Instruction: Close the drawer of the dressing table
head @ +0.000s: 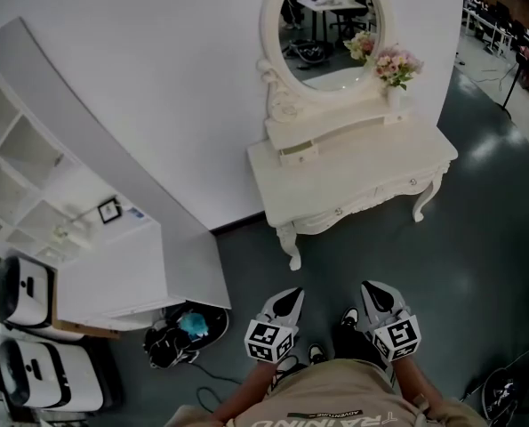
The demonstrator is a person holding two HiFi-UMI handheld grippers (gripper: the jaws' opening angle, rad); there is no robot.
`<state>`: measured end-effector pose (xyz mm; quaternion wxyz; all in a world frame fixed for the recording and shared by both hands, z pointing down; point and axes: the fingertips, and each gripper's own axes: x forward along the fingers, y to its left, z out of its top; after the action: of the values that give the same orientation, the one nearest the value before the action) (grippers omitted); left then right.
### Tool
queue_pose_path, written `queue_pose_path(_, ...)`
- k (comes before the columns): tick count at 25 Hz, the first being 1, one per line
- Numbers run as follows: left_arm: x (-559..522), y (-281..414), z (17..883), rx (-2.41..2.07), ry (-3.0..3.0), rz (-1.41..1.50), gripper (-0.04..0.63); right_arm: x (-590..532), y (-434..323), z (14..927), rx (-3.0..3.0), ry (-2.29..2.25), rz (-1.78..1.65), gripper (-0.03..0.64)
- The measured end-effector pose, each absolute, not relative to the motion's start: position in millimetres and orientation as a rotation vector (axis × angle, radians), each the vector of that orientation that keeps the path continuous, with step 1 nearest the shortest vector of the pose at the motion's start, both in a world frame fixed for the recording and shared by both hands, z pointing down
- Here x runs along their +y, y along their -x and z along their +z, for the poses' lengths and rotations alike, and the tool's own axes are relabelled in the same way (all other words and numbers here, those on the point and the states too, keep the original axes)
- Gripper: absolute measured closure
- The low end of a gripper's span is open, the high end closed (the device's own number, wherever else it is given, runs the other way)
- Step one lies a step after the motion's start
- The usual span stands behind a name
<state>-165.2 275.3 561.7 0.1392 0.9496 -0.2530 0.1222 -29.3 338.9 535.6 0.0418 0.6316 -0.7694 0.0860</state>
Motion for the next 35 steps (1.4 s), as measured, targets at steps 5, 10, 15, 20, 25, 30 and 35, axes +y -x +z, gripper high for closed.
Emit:
queue_pose_path(5,237.2,120.2,547.2,-0.7,-2.771,0.374,0.577,287.8,-2.8,525.1,-2.414,-1.929,0.243,0.615)
queue_pose_path(10,207.9,76.2,534.4,-0.698,-2.792,0.374,0.577,255.3,-36.4,519.2,-2.436,-1.903,0.201,0.615)
queue_pose_path(15,186.7,56.5,532.8,-0.767,-2.767,0.397,0.577,231.0,-59.4,522.8,-2.473,-1.839,0.227,0.615)
queue_pose_path(20,170.9,48.5,536.3,-0.826,-2.691,0.379,0.577,211.3,-70.9,533.9,-2.51,-1.762,0.255,0.614)
queue_pose_path(25,156.4,46.7,535.6,-0.865,-2.675,0.395,0.577,198.3,-72.6,539.8,-2.535,-1.729,0.295,0.614)
queue_pose_path(30,135.6,36.2,541.0,-0.858,-2.658,0.367,0.577,181.1,-83.7,544.1,-2.509,-1.734,0.303,0.614)
queue_pose_path(35,101.3,16.7,544.6,-0.829,-2.666,0.325,0.577,162.3,-100.5,542.7,-2.45,-1.783,0.315,0.615)
